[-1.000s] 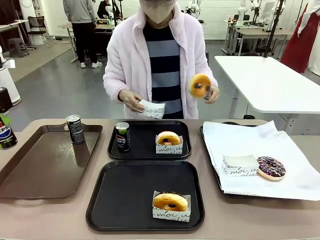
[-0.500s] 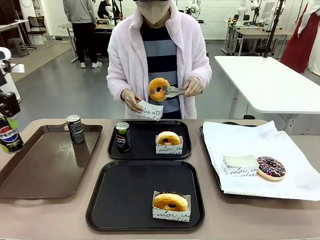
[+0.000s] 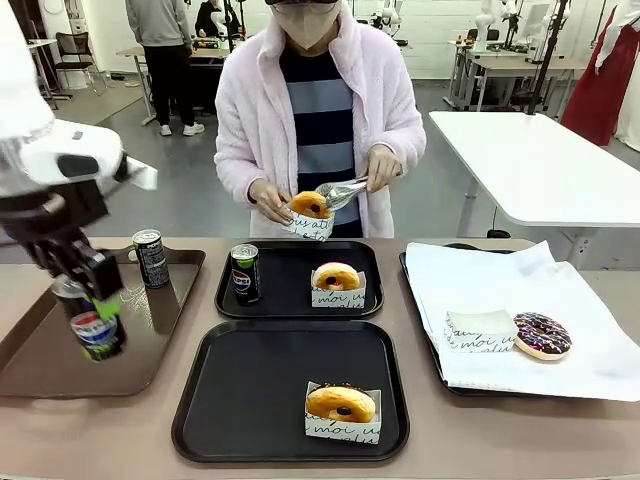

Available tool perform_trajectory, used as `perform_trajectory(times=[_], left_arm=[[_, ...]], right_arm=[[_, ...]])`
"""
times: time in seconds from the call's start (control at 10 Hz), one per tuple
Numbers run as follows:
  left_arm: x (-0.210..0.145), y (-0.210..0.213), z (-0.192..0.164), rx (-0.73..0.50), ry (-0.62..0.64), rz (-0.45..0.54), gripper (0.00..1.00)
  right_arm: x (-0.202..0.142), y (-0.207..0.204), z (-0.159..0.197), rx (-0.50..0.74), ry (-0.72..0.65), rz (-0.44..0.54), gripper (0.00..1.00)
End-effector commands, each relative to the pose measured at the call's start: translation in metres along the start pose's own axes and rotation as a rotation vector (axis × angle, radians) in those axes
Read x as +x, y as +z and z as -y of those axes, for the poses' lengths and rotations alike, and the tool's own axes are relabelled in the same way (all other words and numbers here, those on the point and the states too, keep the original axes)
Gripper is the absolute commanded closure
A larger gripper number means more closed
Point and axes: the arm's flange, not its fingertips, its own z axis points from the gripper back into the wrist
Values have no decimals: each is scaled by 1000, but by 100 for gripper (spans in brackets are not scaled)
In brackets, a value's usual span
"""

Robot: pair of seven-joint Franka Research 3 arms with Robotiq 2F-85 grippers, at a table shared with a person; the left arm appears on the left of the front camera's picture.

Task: Set up donuts and drinks on trays.
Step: Pick up one Pepsi coke from the Handle tray and place it on the Flat Tray without a Pepsi coke.

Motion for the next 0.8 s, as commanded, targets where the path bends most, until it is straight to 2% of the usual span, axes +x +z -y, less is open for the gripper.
perform_trajectory(times=[0.0,0.2,0.4,0.5,0.6,0.7], left_arm=[[20,-25,35,11,-51,37,42],[42,-43,72,26,-105,18,42],[68,-61,93,22,-150,34,42],[78,-71,94,-4,-166,-24,42],[68,-68,85,-1,-190,-53,42],[33,-48,62,-6,-230,-118,42]], right_arm=[[2,0,-1,21,14,10,0],[2,0,-1,21,14,10,0],[2,0,-1,21,14,10,0],[2,0,-1,21,14,10,0],[2,0,-1,21,14,10,0],[2,0,-1,21,14,10,0]])
